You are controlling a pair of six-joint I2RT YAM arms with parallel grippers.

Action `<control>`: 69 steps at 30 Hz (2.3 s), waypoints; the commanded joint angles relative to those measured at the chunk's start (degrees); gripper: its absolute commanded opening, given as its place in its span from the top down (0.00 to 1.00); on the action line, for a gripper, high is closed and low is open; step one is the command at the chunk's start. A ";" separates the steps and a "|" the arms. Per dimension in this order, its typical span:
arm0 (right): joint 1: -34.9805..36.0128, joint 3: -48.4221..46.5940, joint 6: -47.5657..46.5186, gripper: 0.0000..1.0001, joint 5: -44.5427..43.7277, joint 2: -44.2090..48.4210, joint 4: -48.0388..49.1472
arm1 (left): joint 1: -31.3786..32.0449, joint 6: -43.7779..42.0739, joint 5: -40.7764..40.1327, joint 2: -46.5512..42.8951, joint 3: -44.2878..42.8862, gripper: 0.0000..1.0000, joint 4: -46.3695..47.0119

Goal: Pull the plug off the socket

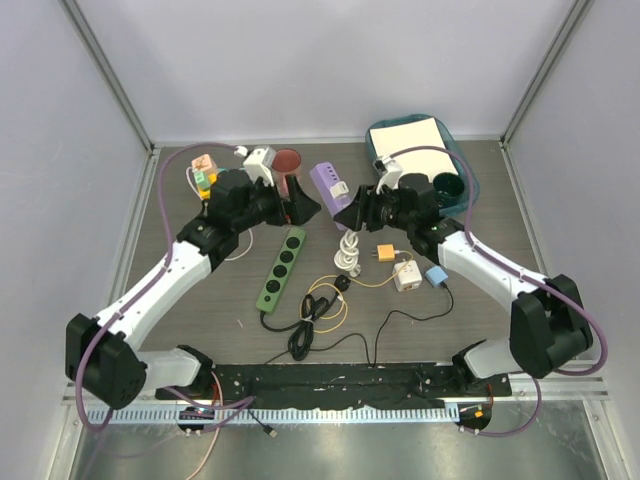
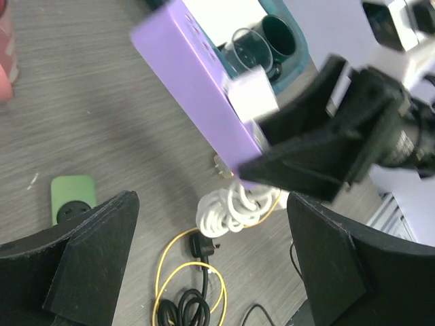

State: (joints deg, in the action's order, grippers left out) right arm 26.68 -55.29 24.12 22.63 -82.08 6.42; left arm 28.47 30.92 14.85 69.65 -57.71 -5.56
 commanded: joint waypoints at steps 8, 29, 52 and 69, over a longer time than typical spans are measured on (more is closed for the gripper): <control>3.02 2.99 -9.61 0.99 -1.54 8.34 4.48 | -0.87 0.37 -7.73 8.74 -15.32 0.05 -4.09; 8.92 5.72 -14.18 0.99 -1.19 7.47 11.52 | -1.75 1.43 5.52 11.65 -10.76 0.44 -2.62; 9.62 2.99 -0.65 0.30 -3.91 14.59 -0.44 | -2.45 -0.24 4.04 6.02 -1.88 1.00 2.58; 14.63 -4.74 -6.19 0.56 -12.69 6.24 -6.06 | -2.45 -0.24 5.71 7.26 -2.14 1.00 2.31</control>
State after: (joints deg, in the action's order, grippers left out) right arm 40.23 -57.67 20.12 14.55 -75.48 0.75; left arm 25.85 34.02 19.18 76.09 -60.62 -1.89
